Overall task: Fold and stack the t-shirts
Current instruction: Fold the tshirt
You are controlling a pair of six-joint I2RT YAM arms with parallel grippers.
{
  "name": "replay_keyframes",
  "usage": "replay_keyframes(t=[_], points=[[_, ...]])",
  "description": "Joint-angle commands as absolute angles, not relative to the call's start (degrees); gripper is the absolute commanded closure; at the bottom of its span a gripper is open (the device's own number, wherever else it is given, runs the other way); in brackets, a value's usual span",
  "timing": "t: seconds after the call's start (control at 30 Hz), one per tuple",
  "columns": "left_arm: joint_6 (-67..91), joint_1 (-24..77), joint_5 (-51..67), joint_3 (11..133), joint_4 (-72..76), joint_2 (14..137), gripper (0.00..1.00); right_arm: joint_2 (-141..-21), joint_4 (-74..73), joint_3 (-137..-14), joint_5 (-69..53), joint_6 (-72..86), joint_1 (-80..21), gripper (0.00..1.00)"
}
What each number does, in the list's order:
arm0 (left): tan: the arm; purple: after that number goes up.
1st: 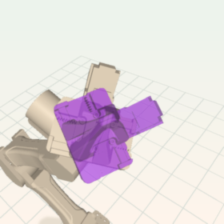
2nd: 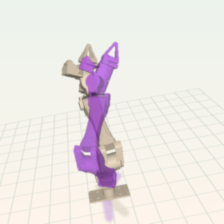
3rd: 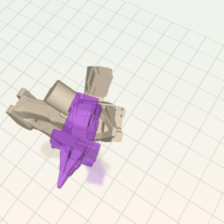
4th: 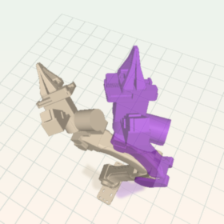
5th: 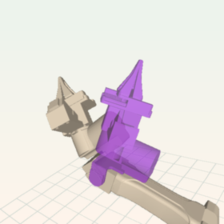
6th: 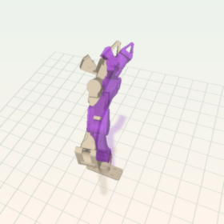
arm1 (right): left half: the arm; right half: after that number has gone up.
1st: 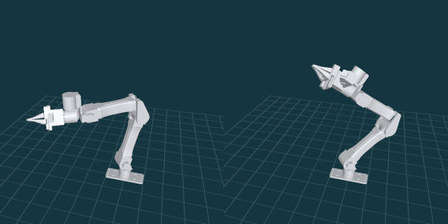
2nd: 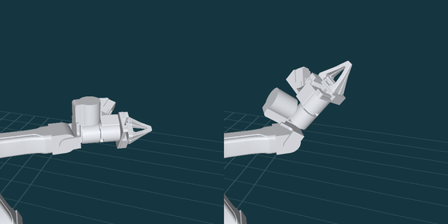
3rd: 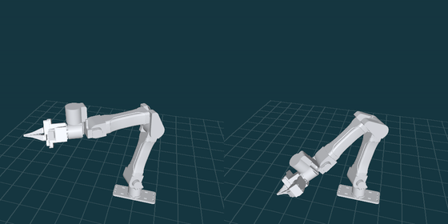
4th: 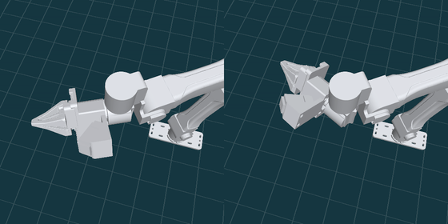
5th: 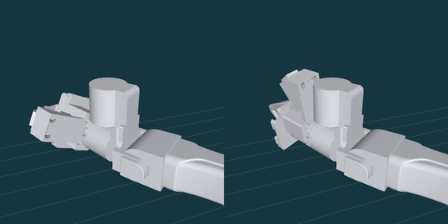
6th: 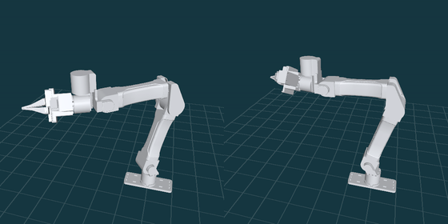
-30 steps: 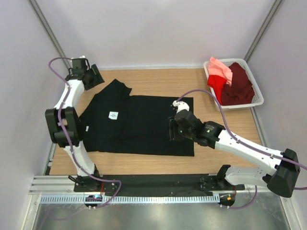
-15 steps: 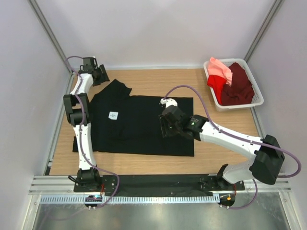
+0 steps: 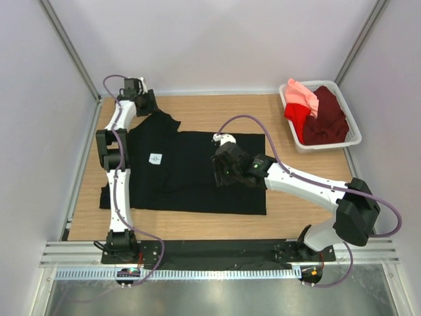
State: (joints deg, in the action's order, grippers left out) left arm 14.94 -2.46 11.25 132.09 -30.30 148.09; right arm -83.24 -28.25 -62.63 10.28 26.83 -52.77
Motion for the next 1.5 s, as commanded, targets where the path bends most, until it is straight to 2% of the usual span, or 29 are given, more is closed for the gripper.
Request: replay_keyframes(t=[0.0, 0.17, 0.3, 0.57, 0.6, 0.77, 0.9, 1.07, 1.23, 1.47], points=[[12.92, -2.11, 12.3, 133.94, -32.08, 148.54, 0.42, -83.58, -26.37, -65.57, 9.67, 26.37, -52.91, 0.53], [11.87, -1.23, 10.11, 134.12, -32.52, 148.27, 0.52, -83.32, -26.63, -65.3, 9.58, 26.46, -52.82, 0.53], [11.43, -0.53, 7.04, 135.61, -34.1, 149.15, 0.7, -83.23, -26.81, -65.04, 9.67, 26.45, -52.65, 0.53], [8.97, 2.37, 4.39, 135.18, -34.8, 147.57, 0.93, -84.02, -24.52, -64.51, 7.21, 27.77, -51.86, 0.53], [9.14, 2.55, 4.31, 134.74, -34.72, 147.13, 0.99, -84.2, -24.17, -64.69, 7.03, 27.86, -51.16, 0.53], [11.07, 2.64, 3.78, 130.17, -31.99, 140.55, 1.0, -88.66, -26.27, -68.72, 7.2, 28.48, -44.58, 0.53], [11.69, 2.64, 2.55, 125.17, -30.06, 135.27, 1.0, -95.15, -32.84, -78.27, 15.36, 27.6, -38.68, 0.53], [12.13, 2.64, 1.41, 122.09, -30.67, 130.62, 1.0, -103.09, -37.18, -86.04, 18.8, 26.28, -32.18, 0.54], [13.45, 2.55, 0.87, 117.17, -30.24, 126.13, 1.0, -112.12, -42.7, -94.73, 26.43, 27.51, -28.04, 0.55], [14.15, 2.37, 0.7, 113.91, -29.97, 121.73, 1.0, -120.66, -42.55, -102.39, 29.35, 27.51, -23.56, 0.54]])
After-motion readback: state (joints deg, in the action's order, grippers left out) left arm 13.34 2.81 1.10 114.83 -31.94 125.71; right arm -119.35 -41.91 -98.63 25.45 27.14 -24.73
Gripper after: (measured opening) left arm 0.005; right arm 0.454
